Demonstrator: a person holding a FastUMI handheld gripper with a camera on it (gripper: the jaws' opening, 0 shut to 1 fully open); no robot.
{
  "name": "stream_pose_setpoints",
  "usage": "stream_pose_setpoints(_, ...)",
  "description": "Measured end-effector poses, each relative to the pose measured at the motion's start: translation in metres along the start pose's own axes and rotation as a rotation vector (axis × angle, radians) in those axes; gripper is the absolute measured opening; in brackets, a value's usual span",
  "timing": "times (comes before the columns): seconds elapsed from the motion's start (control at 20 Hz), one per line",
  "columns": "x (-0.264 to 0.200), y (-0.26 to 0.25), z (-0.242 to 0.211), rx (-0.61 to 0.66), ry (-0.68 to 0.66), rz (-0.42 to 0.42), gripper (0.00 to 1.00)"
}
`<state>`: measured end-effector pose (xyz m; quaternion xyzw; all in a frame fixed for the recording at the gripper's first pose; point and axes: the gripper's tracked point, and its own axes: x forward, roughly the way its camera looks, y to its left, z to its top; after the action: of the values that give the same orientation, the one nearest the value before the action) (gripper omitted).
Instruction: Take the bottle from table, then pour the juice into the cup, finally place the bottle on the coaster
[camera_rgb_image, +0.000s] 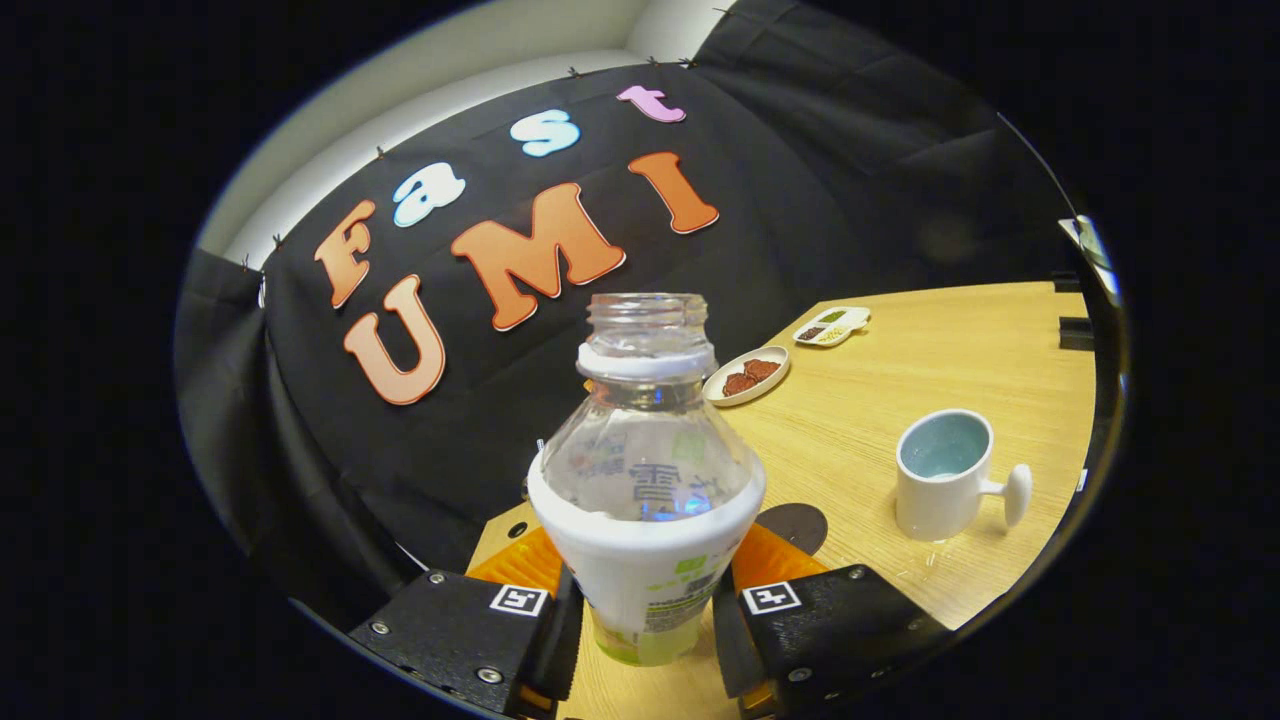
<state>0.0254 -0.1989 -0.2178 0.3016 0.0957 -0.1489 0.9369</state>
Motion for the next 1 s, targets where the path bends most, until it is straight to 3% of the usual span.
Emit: stream_pose_setpoints(1.0,0.037,-0.035,0.012,0.583,0.033,0.028,0.57)
